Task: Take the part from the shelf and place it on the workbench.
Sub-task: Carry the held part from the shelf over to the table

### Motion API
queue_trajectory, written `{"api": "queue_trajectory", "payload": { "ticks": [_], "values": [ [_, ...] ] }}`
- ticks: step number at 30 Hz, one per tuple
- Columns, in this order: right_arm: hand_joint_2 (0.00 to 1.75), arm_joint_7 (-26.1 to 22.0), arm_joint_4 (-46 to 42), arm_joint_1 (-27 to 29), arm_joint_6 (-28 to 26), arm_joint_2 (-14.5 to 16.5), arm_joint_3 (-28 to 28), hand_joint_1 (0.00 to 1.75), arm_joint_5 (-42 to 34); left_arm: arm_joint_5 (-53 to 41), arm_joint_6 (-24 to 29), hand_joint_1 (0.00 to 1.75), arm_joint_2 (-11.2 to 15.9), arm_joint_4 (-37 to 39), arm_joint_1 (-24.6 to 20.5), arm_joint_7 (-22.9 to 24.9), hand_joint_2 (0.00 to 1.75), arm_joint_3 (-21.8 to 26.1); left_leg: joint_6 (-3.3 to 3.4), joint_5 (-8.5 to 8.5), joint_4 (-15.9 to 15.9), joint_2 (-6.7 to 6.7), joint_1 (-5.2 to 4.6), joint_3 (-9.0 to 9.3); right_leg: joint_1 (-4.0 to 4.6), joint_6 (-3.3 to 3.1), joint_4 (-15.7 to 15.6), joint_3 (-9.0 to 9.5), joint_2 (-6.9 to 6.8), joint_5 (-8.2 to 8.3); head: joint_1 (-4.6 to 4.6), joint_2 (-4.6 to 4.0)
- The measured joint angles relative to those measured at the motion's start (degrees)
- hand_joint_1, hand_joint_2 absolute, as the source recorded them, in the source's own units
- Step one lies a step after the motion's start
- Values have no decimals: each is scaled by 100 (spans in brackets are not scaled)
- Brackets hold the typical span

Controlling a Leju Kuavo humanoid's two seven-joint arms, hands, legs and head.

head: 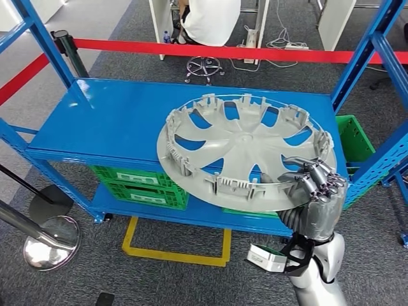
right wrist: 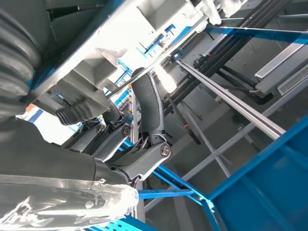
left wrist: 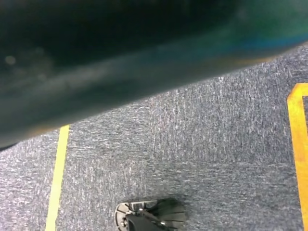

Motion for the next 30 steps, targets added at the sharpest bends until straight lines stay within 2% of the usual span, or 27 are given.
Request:
{"api": "queue_trajectory", "payload": {
  "ticks": [1, 3, 4, 5, 6, 8, 9, 10, 11, 12, 13, 14, 15, 16, 17, 19, 20, 21, 22, 23, 24, 25, 26, 27, 28, 29, 30],
  "values": [
    [175, 1, 0, -1, 0, 2, -2, 175, 2, -6, 1, 0, 1, 0, -5, 1, 0, 0, 18, 0, -149, -2, -19, 75, -4, 31, 0, -18, -2, 31, -1, 0],
    [175, 1, 0, -1, 0, 6, -3, 175, 9, -18, 5, 0, 3, 0, -4, 7, 0, 0, 66, 54, -216, 3, -40, 59, -25, 107, -6, -49, -3, 83, 1, 0],
    [175, 1, 0, 1, 0, 7, -3, 175, 11, -20, 8, 0, 0, 0, -5, 11, 0, -1, 104, 103, -245, 15, -41, 35, -35, 135, 23, -89, 1, 45, 2, 0],
    [175, 0, 0, 1, 0, 8, -3, 175, 13, -21, 12, 0, 1, 0, -7, 15, 0, -1, 150, 161, -274, 28, -37, -1, -38, 156, 131, -151, 5, -78, 12, 0],
    [175, -1, 0, 1, 0, 8, -3, 175, 13, -21, 15, 0, 1, 0, -10, 16, 0, -1, 189, 219, -299, 40, -30, -48, -38, 168, 349, -243, 10, -280, 21, 0],
    [175, -3, 1, 2, 0, 8, -2, 175, 14, -22, 19, 0, 5, 0, -15, 17, 0, 0, 231, 312, -292, 50, -45, -171, -35, 186, 1059, -468, 14, -770, 39, 0],
    [175, -4, 2, 6, 0, 8, -2, 175, 14, -22, 19, 0, 5, 0, -14, 17, 0, 0, 232, 358, -288, 51, -51, -232, -35, 195, 1381, -539, 14, -911, 41, 0],
    [175, -5, 4, 9, 0, 8, -2, 175, 14, -24, 19, 0, 3, 0, -14, 17, 0, -1, 230, 405, -284, 52, -56, -294, -35, 202, 1555, -541, 14, -938, 41, 0],
    [175, -5, 5, 10, 0, 8, -2, 175, 14, -25, 18, 0, 1, 0, -13, 17, 0, -1, 221, 449, -279, 52, -58, -354, -35, 206, 1515, -439, 13, -846, 43, 0],
    [175, -5, 7, 9, 0, 8, -2, 175, 14, -26, 17, 0, -4, 0, -13, 17, 0, -2, 209, 489, -268, 52, -57, -411, -36, 203, 1262, -234, 12, -683, 44, 0],
    [175, -5, 7, 4, 0, 8, -2, 175, 14, -27, 17, 0, -8, 0, -13, 17, 0, -2, 191, 523, -248, 51, -56, -462, -36, 198, 853, 45, 12, -536, 45, 0],
    [175, -5, 7, -3, 0, 8, -1, 175, 14, -27, 17, 0, -11, 0, -13, 17, 0, -2, 166, 552, -222, 49, -62, -511, -32, 191, 421, 339, 12, -462, 45, 0],
    [175, -5, 6, -6, 0, 8, -1, 175, 15, -27, 18, 0, -12, 0, -12, 17, 0, -2, 138, 582, -197, 48, -67, -547, -26, 183, 93, 553, 15, -440, 40, 0],
    [175, -6, 5, -6, 0, 8, -2, 175, 15, -27, 19, 0, -12, 0, -12, 18, 0, -2, 107, 614, -177, 47, -71, -573, -17, 177, -103, 668, 18, -460, 43, 0],
    [175, -7, 5, -4, 0, 8, -4, 175, 15, -27, 19, 0, -12, 0, -11, 18, 0, -2, 74, 653, -168, 47, -72, -592, -6, 164, -157, 697, 22, -473, 43, 0],
    [175, -7, 6, -4, 0, 9, -9, 175, 15, -27, 19, 0, -8, 0, -3, 19, 0, -2, 7, 704, -163, 43, -63, -627, -6, 94, -156, 597, 16, -402, 51, 0],
    [175, -7, 7, -9, 0, 11, -11, 175, 15, -27, 19, 0, -6, 0, 0, 20, 0, -2, -30, 630, -119, 42, -56, -672, -12, 42, -159, 551, 9, -351, 45, 0],
    [175, -7, 7, -16, 0, 17, -14, 175, 15, -27, 20, 0, -2, 0, 5, 21, 0, -2, -64, 449, 20, 40, -47, -745, -18, -9, -168, 485, 1, -288, 44, 0],
    [175, -7, 7, -21, 0, 23, -17, 175, 15, -27, 20, 0, -3, 0, 5, 22, 0, -2, -94, 178, 284, 42, -32, -847, -17, -46, -168, 426, -4, -224, 39, 0],
    [175, -7, 7, -20, 0, 30, -21, 175, 15, -27, 21, 0, -5, 0, 7, 25, 0, -2, -117, -118, 658, 43, -19, -965, -11, -68, -165, 347, -8, -159, 36, 0],
    [175, -7, 8, -17, 0, 35, -25, 175, 16, -28, 21, 0, -8, 0, 7, 25, 0, -2, -131, -342, 1054, 43, -7, -1061, -2, -79, -161, 262, -12, -94, 38, 0],
    [175, -7, 8, -14, 0, 36, -26, 175, 16, -28, 21, 0, -11, 0, 6, 25, 0, -2, -137, -437, 1355, 43, 1, -1103, 6, -81, -158, 178, -14, -32, 37, 0],
    [175, -5, 9, -13, 0, 36, -27, 175, 19, -29, 21, 0, -13, 0, 5, 26, 0, -2, -134, -402, 1483, 43, 7, -1061, 14, -78, -154, 96, -15, 27, 38, 0],
    [175, 1, 8, -12, 0, 36, -28, 175, 26, -29, 21, 0, -14, 0, 4, 26, 0, -2, -121, -276, 1405, 43, 9, -921, 20, -72, -151, 17, -14, 84, 37, 0],
    [175, 19, 8, -12, 0, 36, -29, 175, 46, -28, 21, 0, -13, 0, 1, 26, 0, -2, -96, -132, 1127, 42, 8, -675, 25, -63, -149, -55, -11, 142, 36, 0],
    [175, 49, 7, -11, 0, 36, -32, 175, 76, -28, 21, 0, -9, 0, -5, 26, 0, -2, -62, -41, 733, 41, 0, -359, 31, -52, -145, -114, -7, 196, 36, 0],
    [175, 91, 7, -11, 0, 36, -38, 175, 112, -26, 22, 0, -5, 0, -17, 26, 0, -2, -22, -20, 289, 40, -12, -38, 40, -34, -139, -163, -6, 250, 37, 0]
  ]
}}
